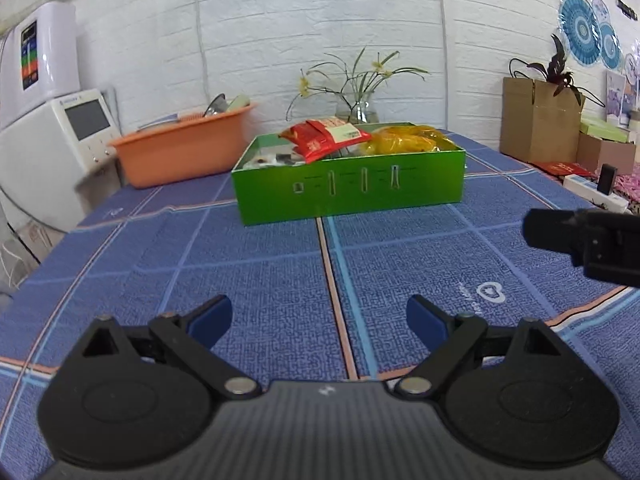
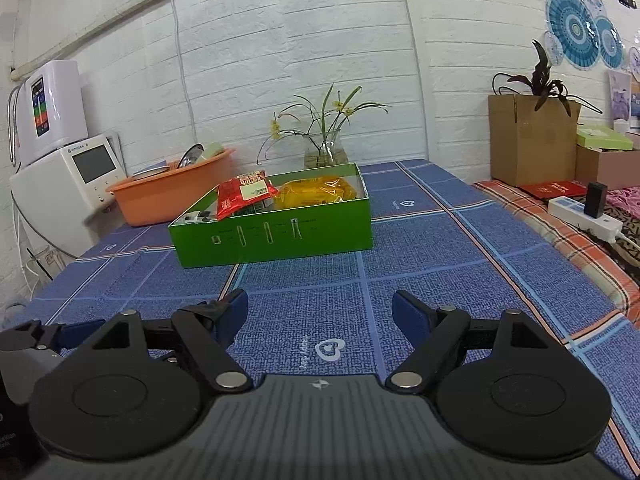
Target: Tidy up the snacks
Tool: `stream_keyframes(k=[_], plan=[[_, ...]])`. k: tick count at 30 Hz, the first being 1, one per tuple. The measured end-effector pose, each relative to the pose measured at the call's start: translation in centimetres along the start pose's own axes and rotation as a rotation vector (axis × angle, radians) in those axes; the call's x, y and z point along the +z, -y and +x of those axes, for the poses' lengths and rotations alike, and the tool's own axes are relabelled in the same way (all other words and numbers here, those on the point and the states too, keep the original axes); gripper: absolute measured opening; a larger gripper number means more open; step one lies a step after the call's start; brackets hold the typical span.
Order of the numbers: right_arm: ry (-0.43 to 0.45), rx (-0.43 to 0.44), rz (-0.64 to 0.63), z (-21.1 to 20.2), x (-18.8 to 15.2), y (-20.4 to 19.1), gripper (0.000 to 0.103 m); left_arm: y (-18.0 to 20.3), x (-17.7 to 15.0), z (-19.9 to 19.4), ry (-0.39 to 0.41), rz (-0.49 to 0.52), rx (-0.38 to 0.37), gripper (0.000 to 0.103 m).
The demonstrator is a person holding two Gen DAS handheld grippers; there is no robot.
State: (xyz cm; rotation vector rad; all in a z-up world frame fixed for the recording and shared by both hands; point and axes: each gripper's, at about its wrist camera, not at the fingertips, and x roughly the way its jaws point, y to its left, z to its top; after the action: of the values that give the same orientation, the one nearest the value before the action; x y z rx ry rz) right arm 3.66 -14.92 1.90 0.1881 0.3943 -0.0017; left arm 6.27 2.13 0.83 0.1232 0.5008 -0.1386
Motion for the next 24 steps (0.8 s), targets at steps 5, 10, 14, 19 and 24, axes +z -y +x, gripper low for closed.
stream_keyframes(k=[5,10,14,19,24], plan=[[-0.064,-0.072,0.005,0.6,-0.7,0.5,0.103,-0.2,-0.2,-0.7,-0.005,-0.032,0.016,0.089],[-0.030,-0.118,-0.067,0.3,-1.4,-0.3,0.103,-0.1,-0.3,-0.8,-0.022,-0.043,0.023,0.089],[-0.020,-0.113,-0.084,0.0,-1.7,-0.5,0.103,-0.2,-0.4,-0.4,-0.050,-0.059,0.020,0.089],[-0.028,-0.107,-0.075,0.1,-1.7,-0.5,0.103,-0.6,-0.5,-0.3,-0.057,-0.077,0.027,0.089],[-0.027,-0.108,-0.077,0.1,-1.7,-0.7,0.103,-1.0,-0.5,-0.1,-0.066,-0.094,0.034,0.089]])
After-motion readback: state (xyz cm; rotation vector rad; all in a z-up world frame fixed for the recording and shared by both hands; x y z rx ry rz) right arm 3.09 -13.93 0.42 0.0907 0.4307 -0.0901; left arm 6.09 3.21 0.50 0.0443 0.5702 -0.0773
